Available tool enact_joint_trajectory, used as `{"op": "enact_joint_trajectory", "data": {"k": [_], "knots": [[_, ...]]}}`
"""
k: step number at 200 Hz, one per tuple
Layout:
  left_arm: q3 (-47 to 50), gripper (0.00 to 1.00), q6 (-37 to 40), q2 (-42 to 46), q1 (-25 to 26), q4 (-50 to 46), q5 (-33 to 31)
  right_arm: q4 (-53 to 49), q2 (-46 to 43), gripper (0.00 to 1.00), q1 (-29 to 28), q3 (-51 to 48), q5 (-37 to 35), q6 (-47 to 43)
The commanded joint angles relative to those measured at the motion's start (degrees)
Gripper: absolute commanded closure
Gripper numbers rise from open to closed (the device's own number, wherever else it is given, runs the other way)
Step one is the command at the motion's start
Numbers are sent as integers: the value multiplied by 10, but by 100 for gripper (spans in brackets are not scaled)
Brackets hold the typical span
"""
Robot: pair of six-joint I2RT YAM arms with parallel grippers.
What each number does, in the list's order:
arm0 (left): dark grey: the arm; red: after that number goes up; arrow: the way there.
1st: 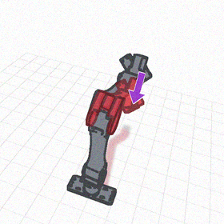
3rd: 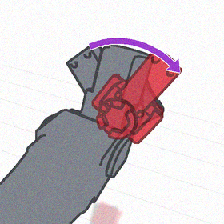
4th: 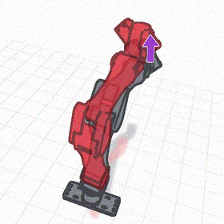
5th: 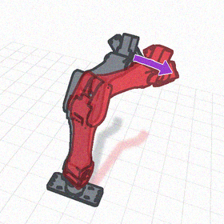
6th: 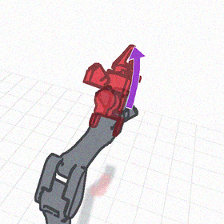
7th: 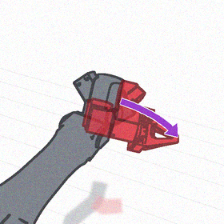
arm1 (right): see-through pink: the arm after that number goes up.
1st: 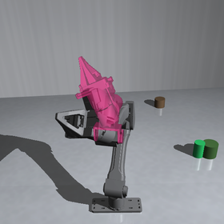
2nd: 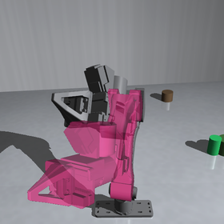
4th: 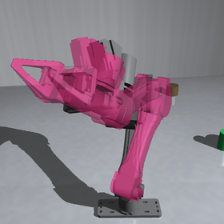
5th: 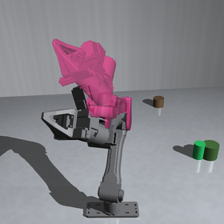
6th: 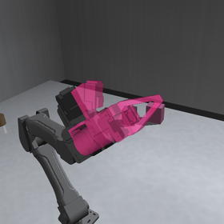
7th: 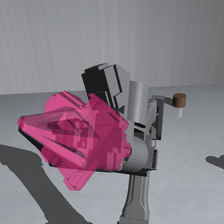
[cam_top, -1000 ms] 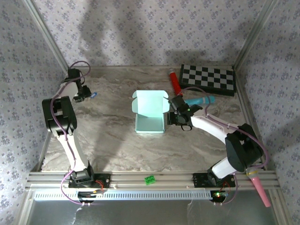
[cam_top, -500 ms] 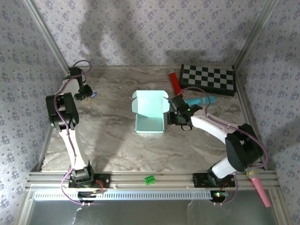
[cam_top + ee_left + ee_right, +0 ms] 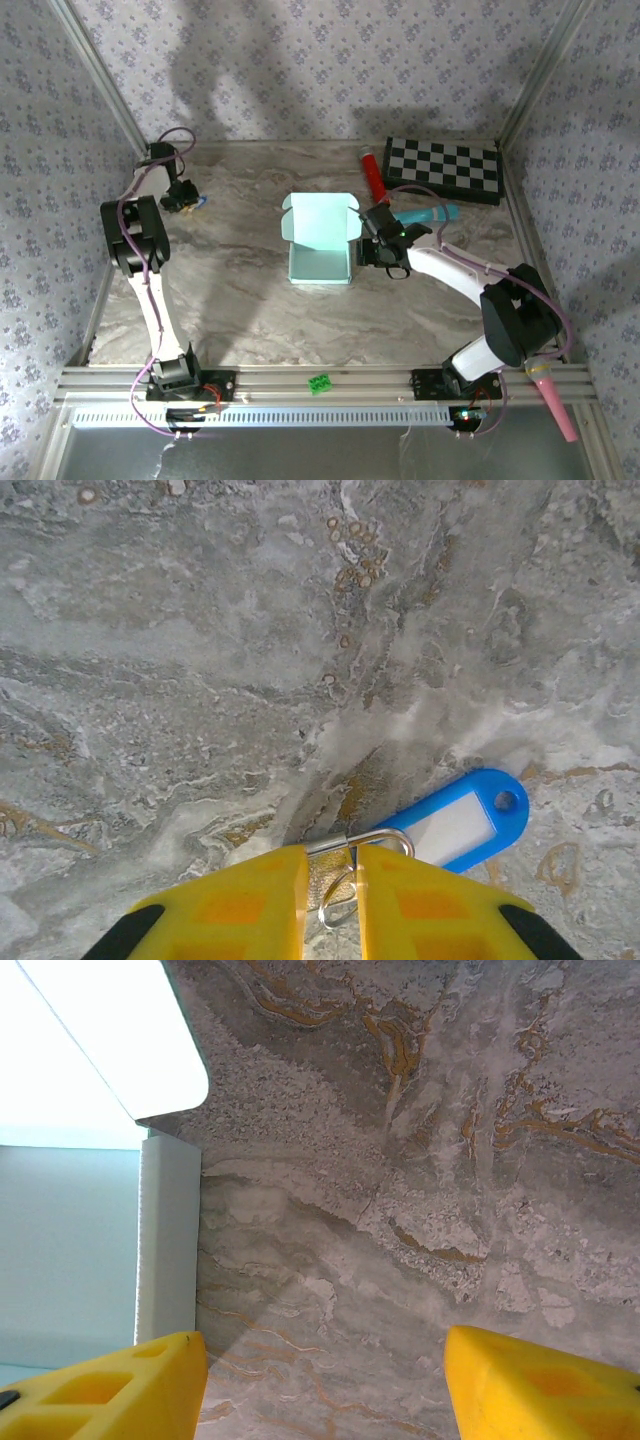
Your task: Fold the paper box
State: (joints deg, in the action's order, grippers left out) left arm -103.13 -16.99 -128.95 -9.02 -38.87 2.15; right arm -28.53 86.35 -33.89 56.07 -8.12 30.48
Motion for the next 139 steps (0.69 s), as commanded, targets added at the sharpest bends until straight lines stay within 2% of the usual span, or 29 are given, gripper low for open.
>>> {"op": "enact_joint_trajectory", "data": {"k": [1,12,49,139], "knots": [[-11,82,5,-14,-4,-29,5,-15,-6,34,-3,-4,-14,7],[-12,84,4,-13,-4,-29,5,-16,-6,34,-3,-4,-15,7],[-2,100,3,11,-4,-28,5,-15,-7,35,-3,-6,-16,10],[69,100,7,130,4,-8,4,-12,-4,35,-4,-11,-16,12]]}}
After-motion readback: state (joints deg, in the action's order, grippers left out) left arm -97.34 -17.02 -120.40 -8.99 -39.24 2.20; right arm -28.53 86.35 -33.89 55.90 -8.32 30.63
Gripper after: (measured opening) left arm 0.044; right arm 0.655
